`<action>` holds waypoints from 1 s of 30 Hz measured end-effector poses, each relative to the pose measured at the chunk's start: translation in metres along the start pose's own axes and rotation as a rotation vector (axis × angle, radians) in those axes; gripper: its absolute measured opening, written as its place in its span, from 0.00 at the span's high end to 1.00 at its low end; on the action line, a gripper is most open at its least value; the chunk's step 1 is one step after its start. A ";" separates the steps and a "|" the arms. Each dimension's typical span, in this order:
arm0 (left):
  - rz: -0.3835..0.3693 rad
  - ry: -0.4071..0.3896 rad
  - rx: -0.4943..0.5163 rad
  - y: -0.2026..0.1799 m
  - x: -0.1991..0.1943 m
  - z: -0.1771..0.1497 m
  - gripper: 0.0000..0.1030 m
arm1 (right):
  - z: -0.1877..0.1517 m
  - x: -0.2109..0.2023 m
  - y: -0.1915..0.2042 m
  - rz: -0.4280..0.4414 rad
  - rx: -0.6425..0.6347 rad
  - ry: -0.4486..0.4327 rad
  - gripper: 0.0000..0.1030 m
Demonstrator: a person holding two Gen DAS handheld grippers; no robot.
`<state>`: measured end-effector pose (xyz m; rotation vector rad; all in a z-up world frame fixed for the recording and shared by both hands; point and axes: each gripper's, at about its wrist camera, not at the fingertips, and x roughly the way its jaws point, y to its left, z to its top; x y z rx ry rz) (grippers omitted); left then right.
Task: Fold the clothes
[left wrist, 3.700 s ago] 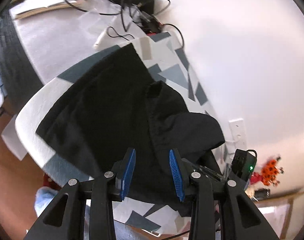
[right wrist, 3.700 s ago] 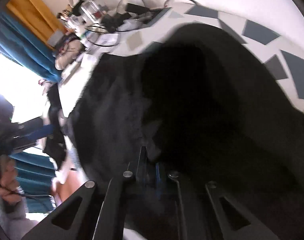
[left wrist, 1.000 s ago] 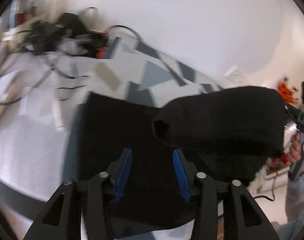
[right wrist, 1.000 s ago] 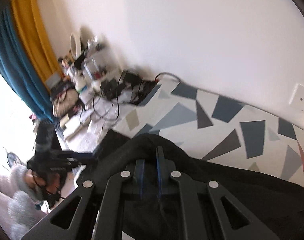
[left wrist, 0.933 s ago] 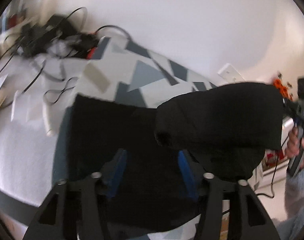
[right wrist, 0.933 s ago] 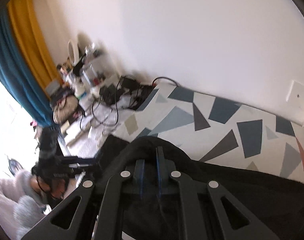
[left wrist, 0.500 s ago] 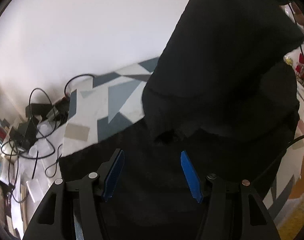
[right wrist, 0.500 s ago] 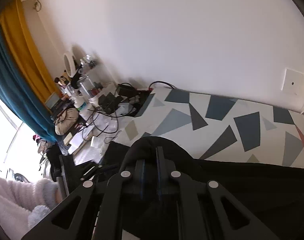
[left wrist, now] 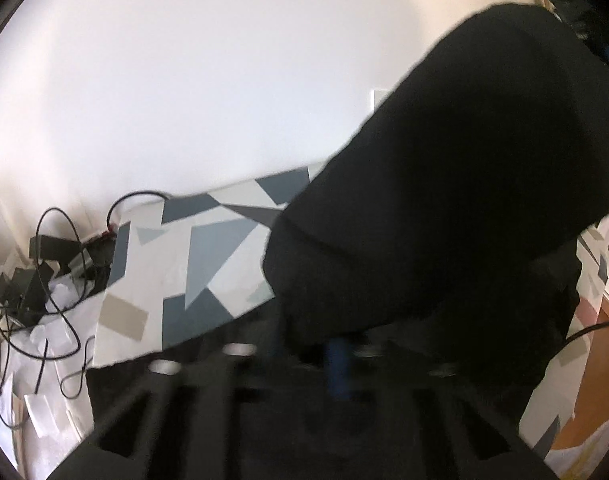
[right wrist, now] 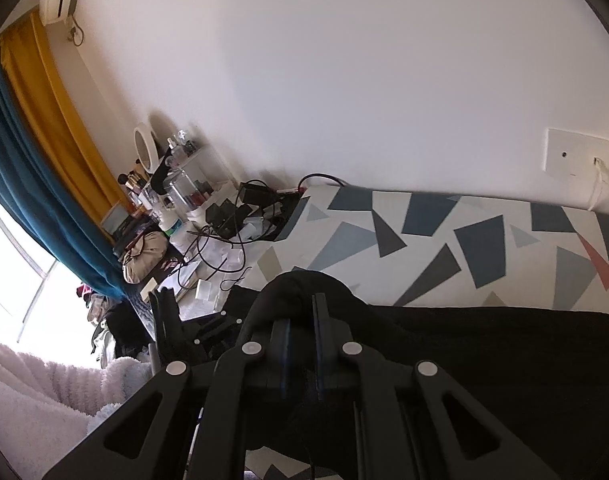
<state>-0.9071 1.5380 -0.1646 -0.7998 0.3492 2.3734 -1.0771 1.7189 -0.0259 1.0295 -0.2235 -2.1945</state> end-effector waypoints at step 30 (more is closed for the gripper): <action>-0.331 -0.175 -0.562 -0.141 -0.242 0.059 0.98 | 0.032 -0.154 -0.050 0.346 -0.275 -0.090 0.91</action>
